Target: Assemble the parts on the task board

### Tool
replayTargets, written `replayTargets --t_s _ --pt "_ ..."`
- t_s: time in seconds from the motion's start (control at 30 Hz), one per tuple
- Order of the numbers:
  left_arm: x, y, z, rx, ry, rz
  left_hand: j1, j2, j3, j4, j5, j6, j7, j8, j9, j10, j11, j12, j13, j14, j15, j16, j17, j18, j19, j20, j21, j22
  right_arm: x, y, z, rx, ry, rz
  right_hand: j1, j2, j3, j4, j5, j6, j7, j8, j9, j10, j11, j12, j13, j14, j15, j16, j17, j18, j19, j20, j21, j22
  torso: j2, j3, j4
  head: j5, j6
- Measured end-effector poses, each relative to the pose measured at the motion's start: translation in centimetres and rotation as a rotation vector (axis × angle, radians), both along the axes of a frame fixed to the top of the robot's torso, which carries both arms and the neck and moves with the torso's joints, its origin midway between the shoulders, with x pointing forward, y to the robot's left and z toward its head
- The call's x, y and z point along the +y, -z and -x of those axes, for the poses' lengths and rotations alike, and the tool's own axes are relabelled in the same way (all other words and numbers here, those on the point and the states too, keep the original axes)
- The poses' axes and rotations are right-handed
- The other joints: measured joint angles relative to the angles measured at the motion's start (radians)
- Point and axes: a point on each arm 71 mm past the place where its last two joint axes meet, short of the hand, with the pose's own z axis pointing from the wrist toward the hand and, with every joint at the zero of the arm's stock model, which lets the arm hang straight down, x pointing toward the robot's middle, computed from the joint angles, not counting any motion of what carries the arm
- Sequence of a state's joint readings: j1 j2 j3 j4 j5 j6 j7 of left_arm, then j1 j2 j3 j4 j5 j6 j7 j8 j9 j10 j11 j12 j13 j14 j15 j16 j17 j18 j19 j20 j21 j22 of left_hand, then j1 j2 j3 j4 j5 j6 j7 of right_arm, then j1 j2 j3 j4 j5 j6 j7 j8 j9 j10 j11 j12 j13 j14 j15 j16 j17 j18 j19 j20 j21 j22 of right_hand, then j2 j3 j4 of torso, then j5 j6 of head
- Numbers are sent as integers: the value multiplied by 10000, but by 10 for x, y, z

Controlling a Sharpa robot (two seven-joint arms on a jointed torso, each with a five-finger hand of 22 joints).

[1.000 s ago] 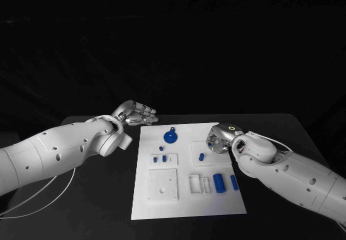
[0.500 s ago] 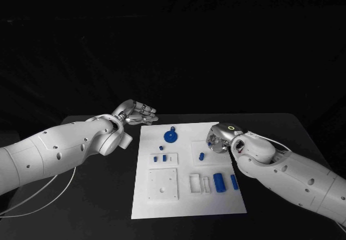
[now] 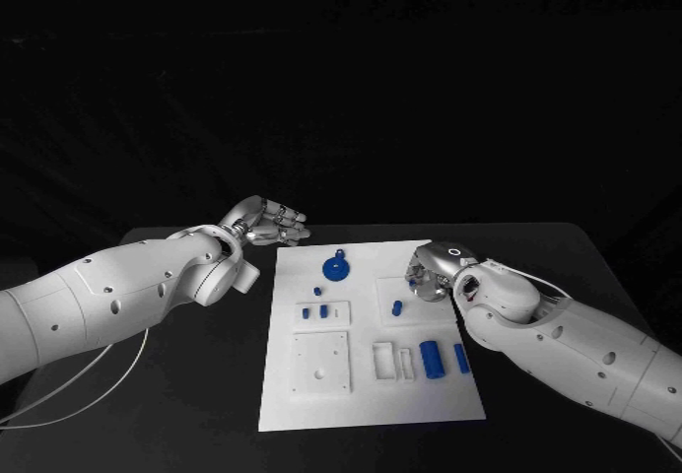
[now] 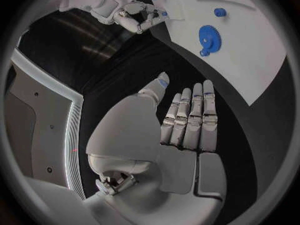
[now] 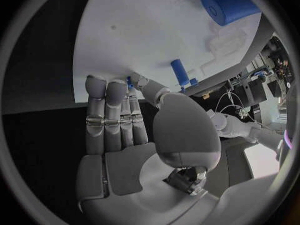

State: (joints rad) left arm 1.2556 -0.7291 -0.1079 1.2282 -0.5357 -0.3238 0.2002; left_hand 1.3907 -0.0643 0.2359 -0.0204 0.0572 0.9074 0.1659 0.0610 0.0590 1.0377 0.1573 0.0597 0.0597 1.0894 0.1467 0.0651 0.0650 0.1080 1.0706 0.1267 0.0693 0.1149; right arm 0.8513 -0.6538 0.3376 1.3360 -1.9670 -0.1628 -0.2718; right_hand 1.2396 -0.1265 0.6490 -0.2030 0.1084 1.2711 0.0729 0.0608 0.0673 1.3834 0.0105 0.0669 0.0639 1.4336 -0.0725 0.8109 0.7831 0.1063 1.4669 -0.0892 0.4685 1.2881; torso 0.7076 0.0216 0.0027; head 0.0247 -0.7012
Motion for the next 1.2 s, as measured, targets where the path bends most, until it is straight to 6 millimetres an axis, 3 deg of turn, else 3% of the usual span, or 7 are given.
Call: replayTargets --t_s 0.4,0.87,1.0,1.2 --pt "4 1 -3 15 -113 -54 41 -40 -6 -75 0 0 0 0 0 0 0 0 0 0 0 0 0 1 0 0 0 -14 -1 -5 4 -30 37 -408 -95 -14 210 -9 -310 17 -11 -1 40 20 -19 -22 63 13 10 -63 17 -57 0 -3 152 71 -9 9 -7 31 18" --pt "14 2 -9 22 -401 -191 41 -40 -7 -75 0 0 0 0 1 0 0 0 0 0 0 0 0 0 -1 0 0 -52 2 -51 7 -690 -15 -2044 -103 -22 247 29 -319 7 -15 -11 36 19 -18 -22 53 43 -19 -63 36 -65 -1 -2 191 86 -13 11 -18 85 63" --pt "14 3 -10 20 -412 -200 41 -41 -7 -75 0 0 0 0 0 0 0 0 1 1 0 0 1 0 -1 0 0 -51 13 -60 16 -693 -346 -2630 -86 -6 247 29 -320 5 -13 -36 33 18 -17 -22 48 43 -19 -63 35 -67 -1 -1 191 86 -22 5 -17 186 80" --pt "6 4 -12 23 -335 -181 41 -41 -43 -112 0 0 0 0 1 1 0 0 0 1 0 0 0 1 37 37 0 -110 38 -56 34 -324 -939 -3356 -61 18 246 29 -321 19 -30 1 22 17 -17 -23 38 44 -19 -113 44 -71 -1 0 191 85 -79 -38 -12 487 94"
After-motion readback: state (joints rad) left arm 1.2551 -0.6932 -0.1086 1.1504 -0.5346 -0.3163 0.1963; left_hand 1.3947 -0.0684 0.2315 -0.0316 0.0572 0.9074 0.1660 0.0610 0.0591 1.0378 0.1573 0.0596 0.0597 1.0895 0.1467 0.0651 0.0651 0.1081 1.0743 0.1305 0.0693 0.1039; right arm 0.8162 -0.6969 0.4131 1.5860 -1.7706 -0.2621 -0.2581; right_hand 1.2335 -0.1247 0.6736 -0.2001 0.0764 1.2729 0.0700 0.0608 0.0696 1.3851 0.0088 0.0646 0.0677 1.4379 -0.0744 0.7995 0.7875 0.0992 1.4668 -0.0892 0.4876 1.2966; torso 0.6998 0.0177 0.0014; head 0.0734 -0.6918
